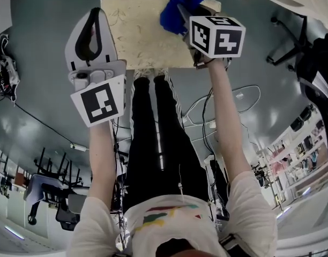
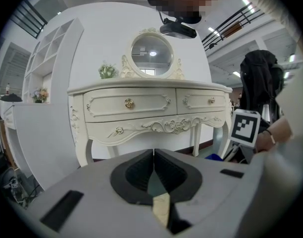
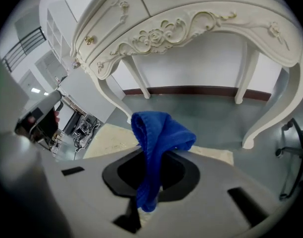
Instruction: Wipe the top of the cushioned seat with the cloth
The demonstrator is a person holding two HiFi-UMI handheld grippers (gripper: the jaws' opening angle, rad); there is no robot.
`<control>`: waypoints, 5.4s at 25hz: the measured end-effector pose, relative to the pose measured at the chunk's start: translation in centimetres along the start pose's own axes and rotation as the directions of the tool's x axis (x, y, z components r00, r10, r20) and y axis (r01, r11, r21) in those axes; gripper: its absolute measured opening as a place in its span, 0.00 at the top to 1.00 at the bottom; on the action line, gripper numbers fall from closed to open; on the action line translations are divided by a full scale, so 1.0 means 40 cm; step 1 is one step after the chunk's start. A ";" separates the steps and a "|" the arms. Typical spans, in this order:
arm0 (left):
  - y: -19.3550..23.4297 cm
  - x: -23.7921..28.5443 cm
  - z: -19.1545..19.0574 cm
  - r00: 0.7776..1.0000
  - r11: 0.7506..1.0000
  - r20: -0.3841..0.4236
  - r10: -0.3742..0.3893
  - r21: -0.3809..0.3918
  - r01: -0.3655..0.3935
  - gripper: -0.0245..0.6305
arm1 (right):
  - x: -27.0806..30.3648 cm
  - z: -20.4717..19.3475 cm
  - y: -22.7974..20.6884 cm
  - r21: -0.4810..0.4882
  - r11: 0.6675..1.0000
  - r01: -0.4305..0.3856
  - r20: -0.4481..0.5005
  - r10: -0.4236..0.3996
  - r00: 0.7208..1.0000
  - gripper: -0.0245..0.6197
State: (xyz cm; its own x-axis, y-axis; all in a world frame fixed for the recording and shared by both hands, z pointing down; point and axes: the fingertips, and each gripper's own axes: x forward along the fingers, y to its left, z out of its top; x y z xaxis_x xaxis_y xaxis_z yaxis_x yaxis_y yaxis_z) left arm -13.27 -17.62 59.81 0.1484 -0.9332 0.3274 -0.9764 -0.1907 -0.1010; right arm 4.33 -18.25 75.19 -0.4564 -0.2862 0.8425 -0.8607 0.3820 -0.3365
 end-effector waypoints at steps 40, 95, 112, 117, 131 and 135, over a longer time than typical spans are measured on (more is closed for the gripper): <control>-0.031 -0.009 -0.020 0.999 0.997 -0.038 -0.029 0.069 0.032 0.95 | -0.139 -0.104 -0.340 -0.281 0.900 0.334 -0.061 -0.364 0.929 0.91; 0.217 -0.275 -0.104 0.955 0.956 -0.055 0.292 0.049 -0.289 0.95 | 0.174 -0.112 0.579 0.034 0.931 -0.363 -0.141 0.364 0.921 0.91; 0.146 -0.234 -0.087 0.975 0.974 -0.042 0.218 0.074 -0.215 0.95 | 0.074 -0.137 0.337 0.051 0.977 -0.209 -0.083 0.213 0.974 0.91; 0.123 -0.222 -0.072 0.979 0.977 -0.039 0.199 0.083 -0.195 0.95 | 0.013 -0.152 0.213 0.018 0.993 -0.118 -0.086 0.119 0.989 0.91; 0.081 -0.191 -0.054 0.989 0.981 -0.031 0.144 0.134 -0.138 0.95 | -0.138 -0.214 -0.084 -0.128 0.982 0.137 -0.152 -0.156 0.976 0.91; 0.075 -0.188 -0.050 0.990 0.980 -0.030 0.141 0.144 -0.136 0.95 | -0.173 -0.228 -0.153 -0.131 0.972 0.194 -0.172 -0.215 0.961 0.90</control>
State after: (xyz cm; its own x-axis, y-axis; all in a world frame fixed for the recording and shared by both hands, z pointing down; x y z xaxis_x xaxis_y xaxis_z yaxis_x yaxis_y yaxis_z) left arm -17.65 -10.55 58.92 0.0043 -0.9412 0.3378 -0.9546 -0.1044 -0.2789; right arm 14.80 -10.59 75.27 -0.2150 -0.2061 0.9546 -0.8959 0.4307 -0.1088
